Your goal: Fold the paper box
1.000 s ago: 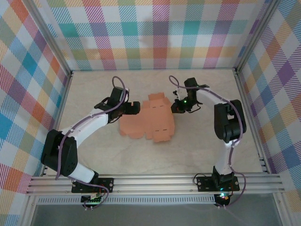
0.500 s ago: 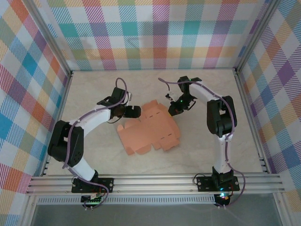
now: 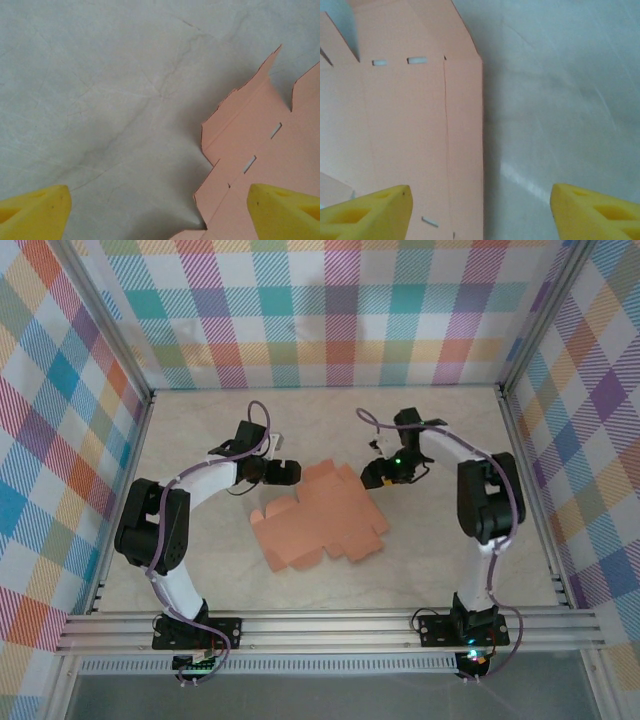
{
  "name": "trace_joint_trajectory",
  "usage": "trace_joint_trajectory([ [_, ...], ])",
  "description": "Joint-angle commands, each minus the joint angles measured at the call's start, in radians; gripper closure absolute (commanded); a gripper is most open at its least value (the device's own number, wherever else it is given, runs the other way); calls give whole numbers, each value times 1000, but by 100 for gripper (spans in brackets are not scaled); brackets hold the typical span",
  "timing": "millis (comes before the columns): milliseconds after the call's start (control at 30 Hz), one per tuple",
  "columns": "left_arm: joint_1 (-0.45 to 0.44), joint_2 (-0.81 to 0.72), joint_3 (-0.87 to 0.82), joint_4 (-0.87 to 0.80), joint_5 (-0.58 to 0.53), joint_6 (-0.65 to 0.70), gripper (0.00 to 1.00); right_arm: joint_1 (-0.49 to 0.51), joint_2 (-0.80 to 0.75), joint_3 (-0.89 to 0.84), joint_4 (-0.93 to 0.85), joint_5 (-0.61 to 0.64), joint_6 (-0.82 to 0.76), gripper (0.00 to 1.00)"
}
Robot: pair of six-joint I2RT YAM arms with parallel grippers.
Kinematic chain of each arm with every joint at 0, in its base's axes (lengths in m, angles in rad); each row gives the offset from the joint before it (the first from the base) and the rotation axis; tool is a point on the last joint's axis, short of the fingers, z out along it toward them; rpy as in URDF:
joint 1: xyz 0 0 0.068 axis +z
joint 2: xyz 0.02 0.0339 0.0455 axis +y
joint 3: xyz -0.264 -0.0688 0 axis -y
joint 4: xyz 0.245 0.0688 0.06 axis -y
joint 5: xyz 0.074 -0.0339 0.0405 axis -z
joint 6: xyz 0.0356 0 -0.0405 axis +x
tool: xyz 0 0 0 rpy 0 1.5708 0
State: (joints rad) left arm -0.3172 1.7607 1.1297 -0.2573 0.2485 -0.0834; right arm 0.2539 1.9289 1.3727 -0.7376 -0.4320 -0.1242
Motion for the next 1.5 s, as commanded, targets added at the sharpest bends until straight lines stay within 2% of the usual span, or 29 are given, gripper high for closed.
trace_joint_trajectory([
  [0,0,-20,-34,47,41,22,9,-18,-102,-142,207,-132,180,31],
  [100,-10,-23,-57,82,72,54,9,-18,-118,-228,296,-217,221,32],
  [200,-23,-21,-61,86,65,69,9,-18,-93,-248,302,-196,216,35],
  [633,-46,19,-51,62,42,76,8,-2,27,-201,258,-286,175,53],
  [767,-54,27,-47,64,47,78,9,23,35,-185,246,-278,156,68],
  [900,-60,25,-54,70,52,104,10,28,28,-187,250,-257,156,98],
  [933,-62,25,-57,69,50,107,11,28,23,-188,250,-255,156,100],
  [1067,-63,35,-45,55,66,116,26,28,7,-179,221,-230,130,100],
  [1167,-65,54,-21,28,65,118,27,28,0,-166,186,-217,101,100],
  [1267,-75,85,16,-12,81,135,37,28,-10,-158,166,-213,80,100],
  [1400,-92,135,59,-82,64,140,39,28,-9,-144,156,-222,76,100],
  [1467,-95,144,67,-85,63,142,44,28,-8,-141,155,-222,75,100],
])
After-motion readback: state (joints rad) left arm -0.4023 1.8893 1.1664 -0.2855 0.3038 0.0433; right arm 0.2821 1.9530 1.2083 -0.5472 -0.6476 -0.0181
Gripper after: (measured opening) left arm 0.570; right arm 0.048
